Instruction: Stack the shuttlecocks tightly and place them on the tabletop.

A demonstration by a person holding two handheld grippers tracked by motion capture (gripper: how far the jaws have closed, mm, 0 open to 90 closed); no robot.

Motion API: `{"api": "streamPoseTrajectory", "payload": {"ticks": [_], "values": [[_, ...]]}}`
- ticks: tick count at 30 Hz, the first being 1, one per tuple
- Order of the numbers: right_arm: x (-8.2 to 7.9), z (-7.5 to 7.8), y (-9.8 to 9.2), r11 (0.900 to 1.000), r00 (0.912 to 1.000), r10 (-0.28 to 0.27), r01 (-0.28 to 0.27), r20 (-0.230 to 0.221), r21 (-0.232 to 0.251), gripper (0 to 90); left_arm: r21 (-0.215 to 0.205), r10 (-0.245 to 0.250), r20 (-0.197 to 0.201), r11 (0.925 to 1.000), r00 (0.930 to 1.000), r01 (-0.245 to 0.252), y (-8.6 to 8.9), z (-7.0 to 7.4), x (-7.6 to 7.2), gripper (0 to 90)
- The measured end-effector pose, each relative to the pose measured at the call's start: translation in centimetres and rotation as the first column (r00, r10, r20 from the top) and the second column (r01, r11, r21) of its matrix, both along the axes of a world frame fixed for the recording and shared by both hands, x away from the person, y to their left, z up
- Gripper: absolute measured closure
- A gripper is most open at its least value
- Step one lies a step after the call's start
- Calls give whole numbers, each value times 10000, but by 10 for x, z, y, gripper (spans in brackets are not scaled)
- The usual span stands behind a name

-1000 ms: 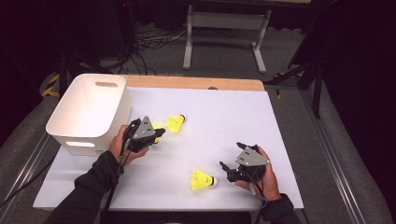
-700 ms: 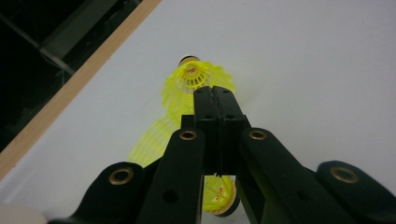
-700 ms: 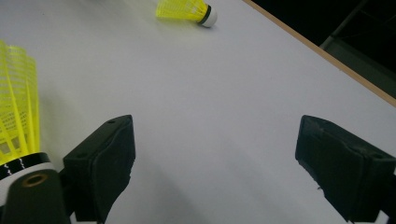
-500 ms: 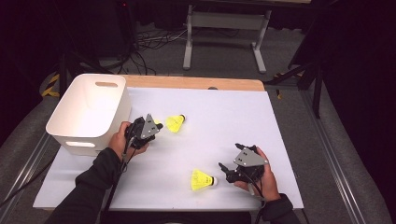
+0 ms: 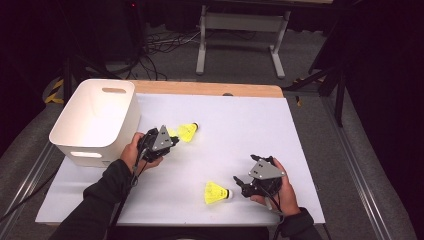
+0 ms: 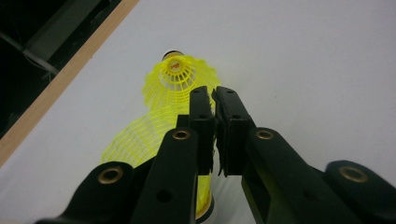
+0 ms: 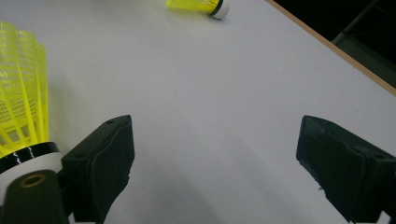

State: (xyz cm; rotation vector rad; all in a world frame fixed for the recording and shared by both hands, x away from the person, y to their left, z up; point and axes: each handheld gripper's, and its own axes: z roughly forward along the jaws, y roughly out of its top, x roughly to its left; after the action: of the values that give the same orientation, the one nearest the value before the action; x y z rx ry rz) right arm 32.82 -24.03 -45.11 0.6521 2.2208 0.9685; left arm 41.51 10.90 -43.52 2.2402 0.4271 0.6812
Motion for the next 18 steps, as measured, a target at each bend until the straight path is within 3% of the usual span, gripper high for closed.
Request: {"api": "streamPoseTrajectory", "payload": {"ticks": [6,11,18], "values": [[0,-2,3,9998,9998,135,-136,-120,-121,120,-74,-371,-194,9993,9991,370,-9,0,-2,789],[0,-2,4,9997,9995,240,-241,-202,-53,123,-146,-505,-292,9986,9983,501,-13,0,-4,803],[0,-3,5,9995,9993,299,-301,-244,-60,123,82,-636,-325,9979,9974,639,-20,-3,-3,814]]}}
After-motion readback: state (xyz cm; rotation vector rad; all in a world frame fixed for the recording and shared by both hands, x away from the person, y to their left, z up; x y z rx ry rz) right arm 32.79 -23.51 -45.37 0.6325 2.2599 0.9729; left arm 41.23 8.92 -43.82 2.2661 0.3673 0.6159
